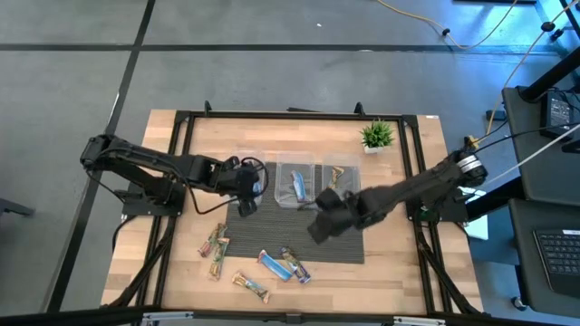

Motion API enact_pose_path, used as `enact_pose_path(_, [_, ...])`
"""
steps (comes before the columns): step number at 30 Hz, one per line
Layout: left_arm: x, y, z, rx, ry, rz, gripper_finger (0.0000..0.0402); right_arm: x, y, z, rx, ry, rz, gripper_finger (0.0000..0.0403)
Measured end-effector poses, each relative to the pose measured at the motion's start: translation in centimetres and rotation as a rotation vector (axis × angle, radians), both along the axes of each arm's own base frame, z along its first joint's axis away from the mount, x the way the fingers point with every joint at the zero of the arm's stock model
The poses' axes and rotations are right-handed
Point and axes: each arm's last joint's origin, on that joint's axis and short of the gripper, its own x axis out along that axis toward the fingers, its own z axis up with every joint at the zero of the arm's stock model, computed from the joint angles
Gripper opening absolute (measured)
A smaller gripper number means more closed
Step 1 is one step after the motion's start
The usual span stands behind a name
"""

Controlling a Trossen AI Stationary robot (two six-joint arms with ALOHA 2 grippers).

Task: Pick and place Granola Bars by type
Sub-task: Put the red granola bar into the middle transparent bin

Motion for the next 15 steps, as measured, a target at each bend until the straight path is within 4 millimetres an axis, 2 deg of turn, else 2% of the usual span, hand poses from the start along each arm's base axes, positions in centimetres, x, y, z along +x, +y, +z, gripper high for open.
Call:
enact_pose_path(9, [-0.3,-2.2,0.0,-0.122,-0.039,0.053,0.0174,2.8,-7.0,0.7,-0.086,-0.080,0.064,0.0059])
enact_pose_path(15, [-0.5,-4.4,0.1,-0.178,-0.080,0.034,0.0169,3.2,-10.8,0.9,-0.139,-0.069,0.062,0.0060])
